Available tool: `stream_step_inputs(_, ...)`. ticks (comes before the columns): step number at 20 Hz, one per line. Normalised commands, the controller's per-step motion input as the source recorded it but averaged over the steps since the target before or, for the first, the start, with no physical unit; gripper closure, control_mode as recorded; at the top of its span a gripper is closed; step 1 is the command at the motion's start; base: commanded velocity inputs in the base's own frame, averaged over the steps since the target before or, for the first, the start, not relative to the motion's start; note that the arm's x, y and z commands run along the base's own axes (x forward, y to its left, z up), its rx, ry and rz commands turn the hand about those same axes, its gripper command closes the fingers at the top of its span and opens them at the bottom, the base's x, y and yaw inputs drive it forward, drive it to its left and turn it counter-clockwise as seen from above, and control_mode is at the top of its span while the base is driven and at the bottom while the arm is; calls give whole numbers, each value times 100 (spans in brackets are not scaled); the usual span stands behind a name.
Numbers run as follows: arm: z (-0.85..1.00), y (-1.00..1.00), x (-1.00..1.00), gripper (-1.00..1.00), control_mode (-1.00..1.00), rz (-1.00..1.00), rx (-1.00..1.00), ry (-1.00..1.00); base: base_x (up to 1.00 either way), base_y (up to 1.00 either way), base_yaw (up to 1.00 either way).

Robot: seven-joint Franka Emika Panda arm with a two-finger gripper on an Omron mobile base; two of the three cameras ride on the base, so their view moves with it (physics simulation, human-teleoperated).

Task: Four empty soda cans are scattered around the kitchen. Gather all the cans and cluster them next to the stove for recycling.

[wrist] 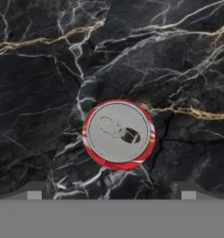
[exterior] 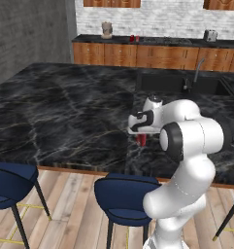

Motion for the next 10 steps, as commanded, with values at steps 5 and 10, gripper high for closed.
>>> stream_step_inputs(5,-13,0,29,-100,-100,0,0,0,0,0,0)
stream_step_inputs(10,-19,0,22,-100,-100,0,0,0,0,0,0)
